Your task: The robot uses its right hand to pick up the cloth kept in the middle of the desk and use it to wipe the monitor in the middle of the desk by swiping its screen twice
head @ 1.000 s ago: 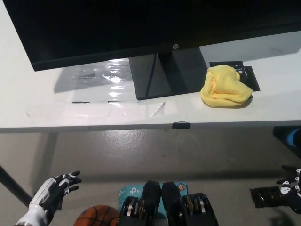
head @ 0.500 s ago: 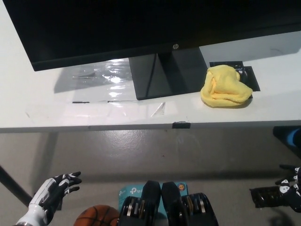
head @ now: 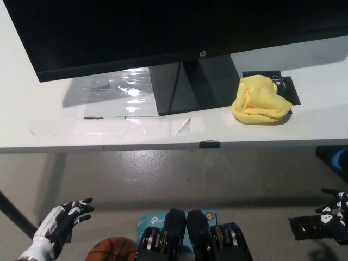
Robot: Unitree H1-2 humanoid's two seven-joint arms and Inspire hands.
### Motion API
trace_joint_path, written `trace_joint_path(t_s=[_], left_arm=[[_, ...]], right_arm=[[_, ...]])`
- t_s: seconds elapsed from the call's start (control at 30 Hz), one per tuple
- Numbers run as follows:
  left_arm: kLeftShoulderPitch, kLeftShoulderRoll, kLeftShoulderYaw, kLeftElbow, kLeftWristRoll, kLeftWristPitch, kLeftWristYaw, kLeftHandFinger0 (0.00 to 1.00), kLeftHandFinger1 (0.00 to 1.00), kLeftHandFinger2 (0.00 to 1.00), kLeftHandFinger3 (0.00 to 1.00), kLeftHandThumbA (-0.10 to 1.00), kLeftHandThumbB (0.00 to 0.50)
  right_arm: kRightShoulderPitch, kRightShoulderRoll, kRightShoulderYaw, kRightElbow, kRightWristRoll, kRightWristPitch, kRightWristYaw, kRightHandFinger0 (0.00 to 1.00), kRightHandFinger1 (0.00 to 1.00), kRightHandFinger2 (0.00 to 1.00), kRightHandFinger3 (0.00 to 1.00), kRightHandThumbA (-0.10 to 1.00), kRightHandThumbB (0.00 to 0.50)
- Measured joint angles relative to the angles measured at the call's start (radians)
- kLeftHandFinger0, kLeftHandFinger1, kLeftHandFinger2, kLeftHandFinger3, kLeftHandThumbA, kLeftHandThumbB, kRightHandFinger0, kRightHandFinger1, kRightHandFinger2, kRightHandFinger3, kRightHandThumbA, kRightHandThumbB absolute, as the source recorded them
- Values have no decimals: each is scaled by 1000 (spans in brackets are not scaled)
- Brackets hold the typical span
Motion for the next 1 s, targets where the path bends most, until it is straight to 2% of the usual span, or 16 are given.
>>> trace_joint_path(t_s=[0.07,0.37,0.4,0.43,0.53,0.67,0.8,0.93,1.0], left_arm=[[0,0,0,0,0,0,0,905,843,858,1000,589,126],[0,0,0,1,0,1,0,883,831,841,1000,581,93],[0,0,0,0,0,1,0,887,836,841,1000,588,99],[0,0,0,0,0,1,0,889,836,839,1000,603,94],[0,0,0,1,1,1,0,887,826,844,1000,618,104],[0,0,0,1,0,1,0,921,838,849,1000,605,91],[0,0,0,0,0,1,0,903,828,838,1000,603,118],[0,0,0,0,1,1,0,923,839,854,1000,598,91],[0,0,0,0,0,2,0,936,840,856,1000,581,108]], right_arm=[[0,-4,4,0,0,0,0,0,146,425,780,1,125],[-1,-11,14,1,1,1,0,17,162,430,783,1,123],[-1,-12,15,1,1,1,0,4,149,427,783,-2,124],[-1,-12,17,1,1,1,0,36,184,451,798,2,118],[-1,-15,19,1,1,3,0,17,164,448,789,-13,117],[-1,-17,21,1,1,7,0,21,170,447,777,-13,121],[-4,-17,25,1,1,9,0,10,153,446,781,-25,110],[-5,-17,28,1,1,10,0,33,169,449,796,-58,99],[-5,-18,30,1,1,12,0,27,164,437,798,-58,100]])
